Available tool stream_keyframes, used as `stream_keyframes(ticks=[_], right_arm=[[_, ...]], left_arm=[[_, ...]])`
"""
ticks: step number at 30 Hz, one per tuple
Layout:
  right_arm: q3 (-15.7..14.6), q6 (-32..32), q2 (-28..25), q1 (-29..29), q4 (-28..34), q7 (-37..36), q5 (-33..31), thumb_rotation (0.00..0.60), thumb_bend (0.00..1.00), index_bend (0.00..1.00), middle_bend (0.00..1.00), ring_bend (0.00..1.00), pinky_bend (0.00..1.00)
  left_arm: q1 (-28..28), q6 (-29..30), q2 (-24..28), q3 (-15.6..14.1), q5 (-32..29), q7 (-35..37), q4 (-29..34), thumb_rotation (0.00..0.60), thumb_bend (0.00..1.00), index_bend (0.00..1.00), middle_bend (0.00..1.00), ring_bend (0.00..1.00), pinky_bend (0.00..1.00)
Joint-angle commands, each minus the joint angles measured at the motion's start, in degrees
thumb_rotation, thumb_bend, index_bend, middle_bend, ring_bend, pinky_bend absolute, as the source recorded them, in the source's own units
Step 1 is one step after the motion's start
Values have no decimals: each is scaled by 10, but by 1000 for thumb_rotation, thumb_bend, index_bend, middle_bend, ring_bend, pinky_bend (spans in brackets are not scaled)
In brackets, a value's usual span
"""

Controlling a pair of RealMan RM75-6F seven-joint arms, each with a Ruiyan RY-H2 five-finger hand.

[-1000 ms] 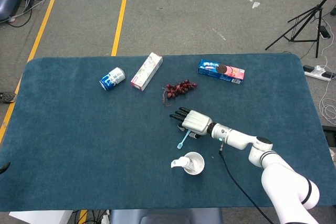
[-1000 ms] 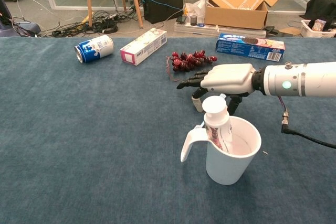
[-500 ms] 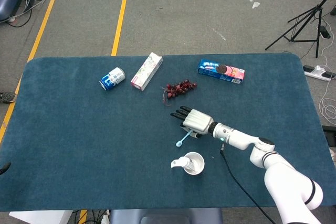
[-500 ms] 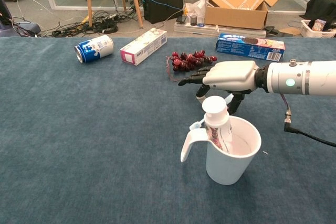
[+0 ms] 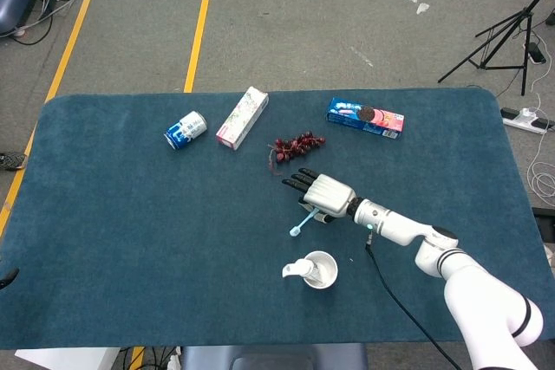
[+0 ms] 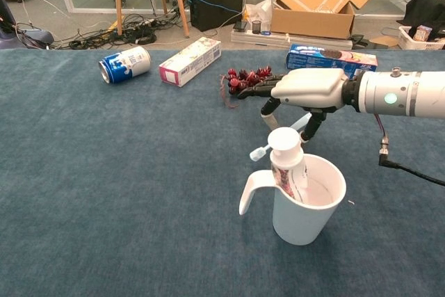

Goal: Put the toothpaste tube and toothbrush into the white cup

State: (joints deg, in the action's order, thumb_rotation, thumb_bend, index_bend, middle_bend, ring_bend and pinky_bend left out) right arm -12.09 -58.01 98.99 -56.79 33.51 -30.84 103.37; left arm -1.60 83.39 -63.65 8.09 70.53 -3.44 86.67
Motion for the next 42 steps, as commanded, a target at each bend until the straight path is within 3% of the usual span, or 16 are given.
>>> stream_keyframes(ticks=[1, 12, 23, 34, 42], right_arm=[[9, -6, -12, 2, 15, 12, -7, 600, 267, 606, 17, 0, 77], [64, -49, -89, 17, 131, 54, -52, 600, 267, 606, 17, 0, 77], [114, -80, -232, 55, 371, 49, -108, 600, 267, 606, 18, 0, 77], [110, -65, -382, 97, 590, -21, -126, 600, 267, 606, 22, 0, 77], [85, -44, -398, 113, 610, -162, -91, 600, 267, 606, 23, 0, 77]], left_arm=[[0, 0, 0, 0, 1, -1, 1, 600, 98, 589, 423, 314, 325], [2, 7, 3, -5, 13, -2, 9, 600, 98, 589, 423, 314, 325], [4, 18, 6, -12, 32, -6, 22, 600, 98, 589, 423, 315, 325], [6, 30, 4, -20, 52, -19, 32, 600, 98, 589, 423, 315, 325], [6, 34, 1, -25, 62, -28, 38, 600, 98, 589, 423, 315, 325]])
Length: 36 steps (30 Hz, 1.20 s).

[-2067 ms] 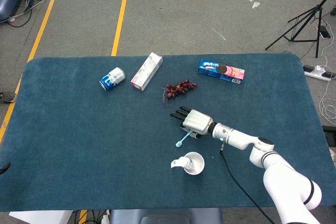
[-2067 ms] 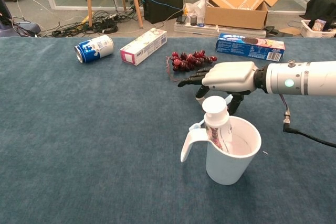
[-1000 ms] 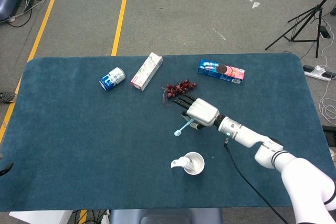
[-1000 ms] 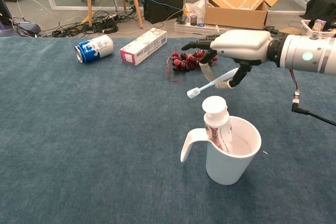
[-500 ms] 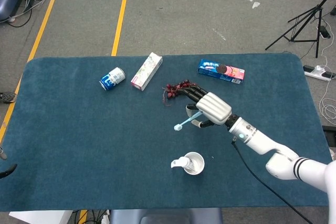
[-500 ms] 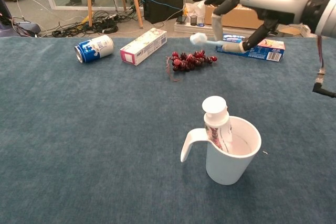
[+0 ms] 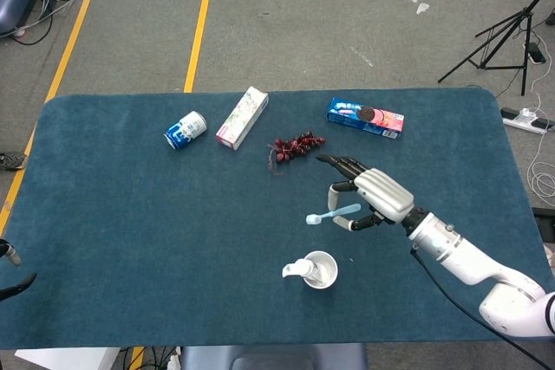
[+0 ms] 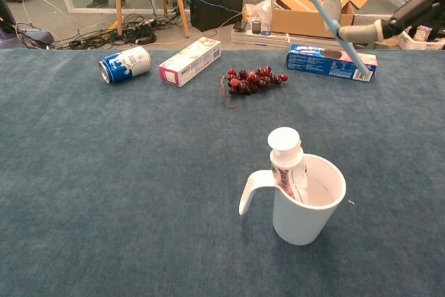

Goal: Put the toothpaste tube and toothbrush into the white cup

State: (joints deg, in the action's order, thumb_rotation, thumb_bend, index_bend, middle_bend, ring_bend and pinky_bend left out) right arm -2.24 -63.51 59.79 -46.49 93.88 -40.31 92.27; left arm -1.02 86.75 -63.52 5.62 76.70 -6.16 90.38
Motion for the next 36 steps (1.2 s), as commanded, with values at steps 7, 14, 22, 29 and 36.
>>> stream_keyframes(ticks=[7, 14, 22, 29, 36], right_arm=[[-28, 8, 13, 3, -30, -213, 71, 600, 268, 606, 23, 0, 77], [-33, -14, 40, -1, -68, -300, 100, 600, 268, 606, 23, 0, 77], [-47, -47, 68, -7, -107, -396, 132, 600, 267, 606, 23, 0, 77], [-63, -62, 85, -12, -129, -431, 152, 600, 267, 606, 23, 0, 77], [-77, -73, 112, -16, -166, -468, 161, 600, 267, 606, 23, 0, 77]], left_arm=[[1, 2, 1, 1, -1, 0, 2, 600, 98, 589, 423, 315, 325], [2, 2, 3, 1, -4, 0, 3, 600, 98, 589, 423, 315, 325], [3, 2, 4, 2, -5, 2, 5, 600, 98, 589, 423, 315, 325], [3, 3, 4, 1, -3, 2, 5, 600, 98, 589, 423, 315, 325], [4, 4, 6, 1, -3, 4, 7, 600, 98, 589, 423, 315, 325]])
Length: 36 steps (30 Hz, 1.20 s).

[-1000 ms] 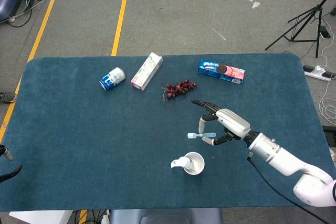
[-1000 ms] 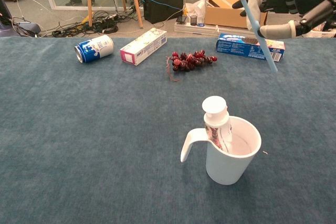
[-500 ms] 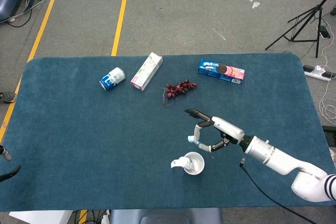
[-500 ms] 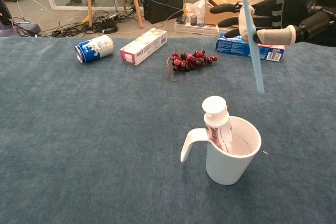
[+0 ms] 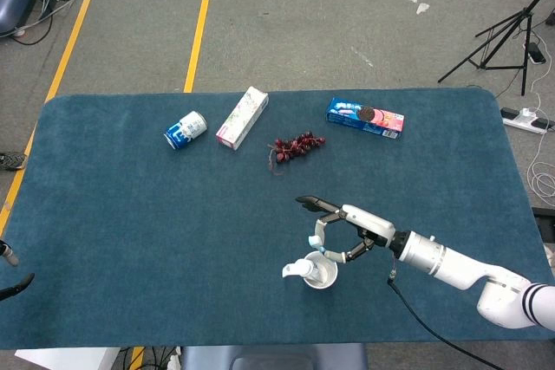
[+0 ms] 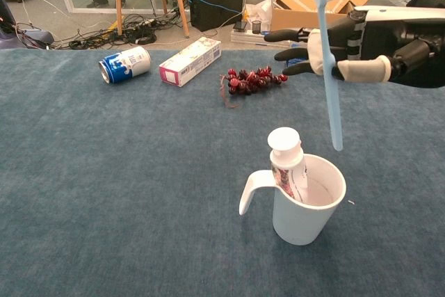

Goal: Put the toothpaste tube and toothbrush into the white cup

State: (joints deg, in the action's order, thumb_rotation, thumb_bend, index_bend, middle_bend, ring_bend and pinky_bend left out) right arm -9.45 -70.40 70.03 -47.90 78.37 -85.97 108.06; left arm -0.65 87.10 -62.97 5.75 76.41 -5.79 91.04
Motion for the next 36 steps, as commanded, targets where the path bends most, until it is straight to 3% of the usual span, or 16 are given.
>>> stream_keyframes(ticks=[1, 36], right_arm=[[-7, -6, 15, -3, -19, -18, 4, 600, 267, 606, 23, 0, 77], [-53, -61, 139, 1, -221, -175, 1, 600, 267, 606, 25, 0, 77]], left_arm=[[0, 0, 0, 0, 0, 1, 0, 600, 98, 589, 423, 315, 325], [2, 2, 4, 0, 3, 10, 3, 600, 98, 589, 423, 315, 325]])
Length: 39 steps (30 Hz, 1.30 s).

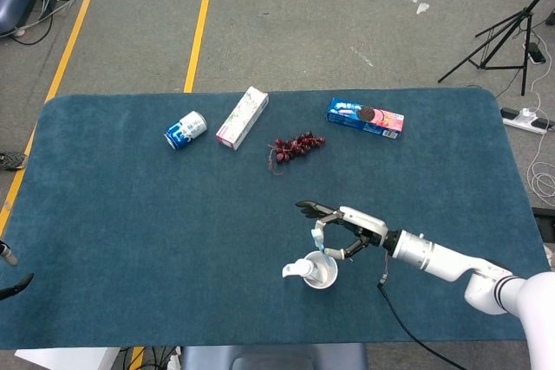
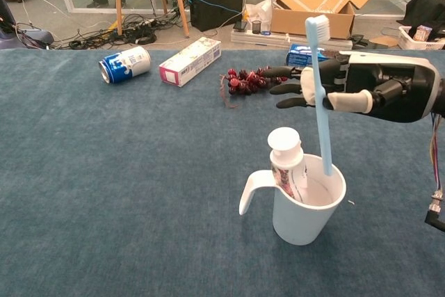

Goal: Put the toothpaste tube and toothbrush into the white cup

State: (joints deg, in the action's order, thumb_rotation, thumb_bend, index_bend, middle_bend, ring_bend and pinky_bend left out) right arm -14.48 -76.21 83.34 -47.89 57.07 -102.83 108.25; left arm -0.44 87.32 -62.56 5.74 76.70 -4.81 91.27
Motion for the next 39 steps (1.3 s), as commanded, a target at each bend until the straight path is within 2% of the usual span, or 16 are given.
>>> stream_keyframes(ticks=[1, 14, 21, 35, 39], right_arm=[[-3, -4, 9, 1, -13, -9, -1, 600, 267, 606, 25, 0, 77], [-25, -7, 29, -4, -54, -34, 10, 600, 267, 605, 33, 0, 77], [-33, -12, 33, -6, -63, -36, 13, 600, 268, 540, 32, 0, 77], [-39, -26, 24, -2, -58, -30, 8, 600, 267, 493, 32, 0, 77], [-38, -36, 5, 2, -36, -4, 5, 600, 266, 492, 32, 0, 77]], left_arm=[[0, 0, 0, 0, 0, 1, 0, 600, 98, 589, 423, 315, 325], [1, 2, 1, 0, 2, 1, 2, 600, 98, 589, 423, 315, 325], [1, 3, 2, 0, 3, 2, 2, 600, 98, 589, 423, 315, 325], [1, 2, 1, -1, 4, -2, 2, 600, 98, 589, 423, 315, 325], [1, 3, 1, -2, 5, -3, 3, 600, 98, 589, 423, 315, 325]])
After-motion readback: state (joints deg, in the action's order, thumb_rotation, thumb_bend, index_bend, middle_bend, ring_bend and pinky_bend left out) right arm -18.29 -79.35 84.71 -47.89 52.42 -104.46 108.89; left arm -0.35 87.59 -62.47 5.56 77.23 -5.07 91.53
